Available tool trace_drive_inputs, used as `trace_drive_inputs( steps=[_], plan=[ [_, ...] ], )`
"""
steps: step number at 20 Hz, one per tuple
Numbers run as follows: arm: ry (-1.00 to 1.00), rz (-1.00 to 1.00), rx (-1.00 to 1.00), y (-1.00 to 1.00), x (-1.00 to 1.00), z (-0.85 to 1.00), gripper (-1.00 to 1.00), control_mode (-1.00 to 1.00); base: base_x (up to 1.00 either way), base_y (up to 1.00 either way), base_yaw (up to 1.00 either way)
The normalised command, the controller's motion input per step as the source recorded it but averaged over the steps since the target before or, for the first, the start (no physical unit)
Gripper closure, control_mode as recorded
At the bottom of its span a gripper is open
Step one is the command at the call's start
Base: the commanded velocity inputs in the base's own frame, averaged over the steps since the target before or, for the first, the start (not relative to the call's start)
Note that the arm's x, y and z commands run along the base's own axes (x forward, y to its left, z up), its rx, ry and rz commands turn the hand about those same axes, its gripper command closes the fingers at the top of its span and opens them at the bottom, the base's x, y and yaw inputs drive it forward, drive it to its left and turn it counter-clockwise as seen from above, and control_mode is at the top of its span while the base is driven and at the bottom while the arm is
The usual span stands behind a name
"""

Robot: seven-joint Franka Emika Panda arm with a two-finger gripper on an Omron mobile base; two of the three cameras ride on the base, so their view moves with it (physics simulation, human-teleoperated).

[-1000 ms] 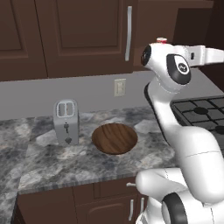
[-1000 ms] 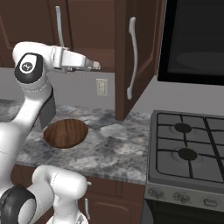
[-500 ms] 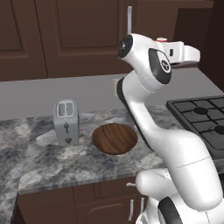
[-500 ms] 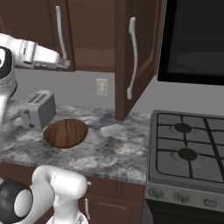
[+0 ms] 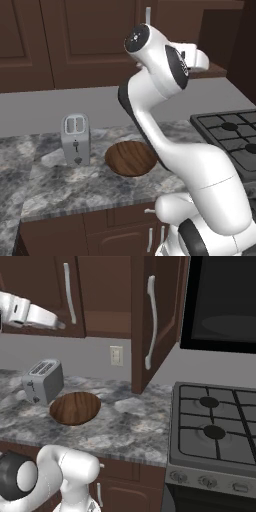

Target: Open the cabinet. Pick the orange and mango from the cabinet and place them into the bowl. Then close the cabinet.

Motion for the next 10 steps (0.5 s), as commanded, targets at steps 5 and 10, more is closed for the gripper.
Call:
trace_drive_inputs(
  steps=[5, 10],
  plan=[
    [-0.09, 0.2, 0.16, 0.41, 0.28, -0.01, -1.0, -1.0, 0.0, 0.0, 0.0],
    [-0.16, 0.18, 0.15, 0.3, 0.21, 0.0, -1.0, -1.0, 0.0, 0.0, 0.0]
  ],
)
